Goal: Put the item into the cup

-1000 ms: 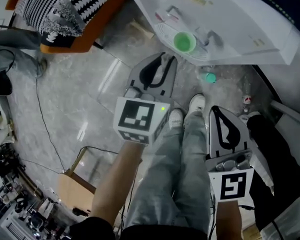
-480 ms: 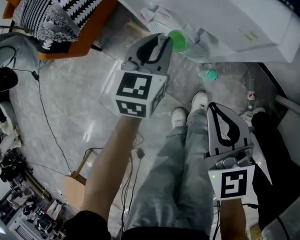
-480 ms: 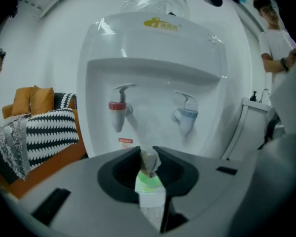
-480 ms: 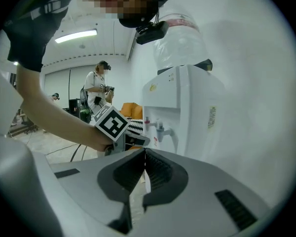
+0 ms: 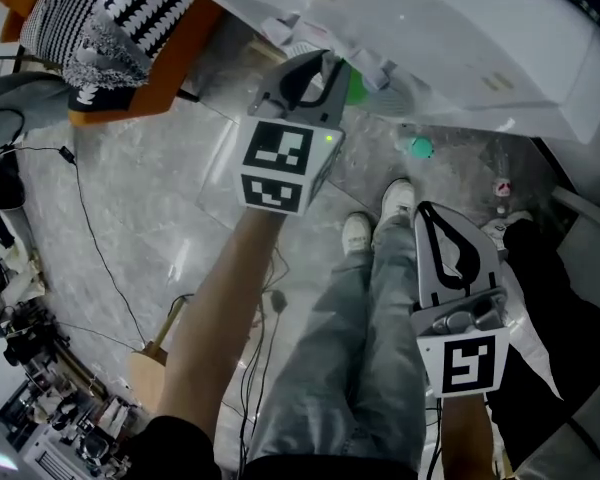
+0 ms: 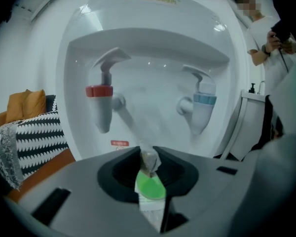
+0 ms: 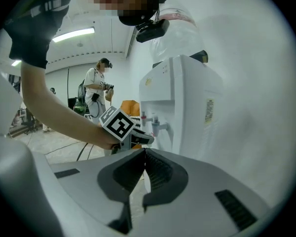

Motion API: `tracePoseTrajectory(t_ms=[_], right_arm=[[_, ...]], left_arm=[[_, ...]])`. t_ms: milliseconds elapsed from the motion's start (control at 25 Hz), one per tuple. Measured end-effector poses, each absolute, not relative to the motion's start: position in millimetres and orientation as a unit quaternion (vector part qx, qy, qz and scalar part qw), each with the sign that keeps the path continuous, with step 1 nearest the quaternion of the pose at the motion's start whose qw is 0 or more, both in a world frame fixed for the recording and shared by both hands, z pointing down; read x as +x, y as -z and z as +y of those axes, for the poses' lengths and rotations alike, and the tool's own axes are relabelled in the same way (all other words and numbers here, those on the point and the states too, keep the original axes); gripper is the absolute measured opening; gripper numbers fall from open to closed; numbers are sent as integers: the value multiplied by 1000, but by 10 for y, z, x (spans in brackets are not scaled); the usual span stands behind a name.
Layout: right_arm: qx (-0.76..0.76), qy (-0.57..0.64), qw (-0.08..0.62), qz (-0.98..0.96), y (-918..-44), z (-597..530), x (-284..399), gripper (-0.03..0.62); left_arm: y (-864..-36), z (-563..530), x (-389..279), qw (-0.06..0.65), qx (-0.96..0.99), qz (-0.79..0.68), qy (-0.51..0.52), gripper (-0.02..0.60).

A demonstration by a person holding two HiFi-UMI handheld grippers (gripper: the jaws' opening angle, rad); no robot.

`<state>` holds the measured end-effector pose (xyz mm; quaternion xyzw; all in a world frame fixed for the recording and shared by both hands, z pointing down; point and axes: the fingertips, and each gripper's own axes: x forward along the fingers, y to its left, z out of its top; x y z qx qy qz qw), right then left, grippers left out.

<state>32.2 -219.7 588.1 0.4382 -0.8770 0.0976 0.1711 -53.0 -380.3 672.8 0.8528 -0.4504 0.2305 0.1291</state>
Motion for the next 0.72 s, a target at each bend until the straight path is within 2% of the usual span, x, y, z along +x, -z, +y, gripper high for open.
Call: tracePoseTrajectory(t_ms=[240,560,720], right_arm=[[434,-99,171,-879,-5902,-2212,297,11],[424,-104,176,-882,-5955,-2177,233,11],[422,-104,176,-883,-5969,-2158,215,11]], left_arm=[[-6752,-3803,-515,138,857,-447,-219,81],[-6731,-3787,-495,131,863,-437,-216,124],[-6710,-3783,-554,138,859,-448,-205,126]])
